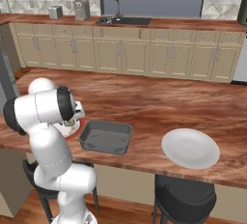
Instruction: Place two dumplings into each of the tupperware containers and then place the containers in the fridge.
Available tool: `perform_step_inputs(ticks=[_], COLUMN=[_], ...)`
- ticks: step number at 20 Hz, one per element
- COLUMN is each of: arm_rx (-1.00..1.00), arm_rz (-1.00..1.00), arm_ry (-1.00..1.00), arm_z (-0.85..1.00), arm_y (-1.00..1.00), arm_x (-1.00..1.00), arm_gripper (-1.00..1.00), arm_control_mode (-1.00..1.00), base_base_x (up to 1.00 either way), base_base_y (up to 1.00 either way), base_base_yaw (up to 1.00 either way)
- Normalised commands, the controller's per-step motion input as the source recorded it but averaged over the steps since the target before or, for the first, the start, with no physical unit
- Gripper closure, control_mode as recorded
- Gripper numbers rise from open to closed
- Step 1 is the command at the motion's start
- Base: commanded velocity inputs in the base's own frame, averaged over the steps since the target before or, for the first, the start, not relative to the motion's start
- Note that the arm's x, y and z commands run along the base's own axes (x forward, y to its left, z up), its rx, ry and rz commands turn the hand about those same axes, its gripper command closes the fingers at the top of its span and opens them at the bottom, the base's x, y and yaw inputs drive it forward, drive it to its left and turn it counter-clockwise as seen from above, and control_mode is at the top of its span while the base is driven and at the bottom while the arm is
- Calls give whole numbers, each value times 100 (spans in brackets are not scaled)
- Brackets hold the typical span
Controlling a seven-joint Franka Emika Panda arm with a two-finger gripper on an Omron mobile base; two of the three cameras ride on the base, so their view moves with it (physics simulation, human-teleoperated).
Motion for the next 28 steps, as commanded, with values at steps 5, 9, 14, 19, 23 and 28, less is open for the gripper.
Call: perform_step_inputs(ticks=[5,9,14,19,23,28], arm_rx=[0,0,0,0,0,-2], arm_rz=[0,0,0,-1,-3,-3], arm_ry=[0,0,1,11,10,9], arm_z=[-11,4,76,99,43,4], arm_y=[0,-1,-12,-31,-69,-70], arm_x=[0,0,-2,-36,-63,-65], arm_gripper=[100,100,100,100,100,100], arm_control_mode=[-100,-100,-100,-100,-100,-100], base_base_x=[0,0,0,0,0,0], base_base_y=[0,0,0,0,0,0], base_base_yaw=[0,0,0,0,0,0])
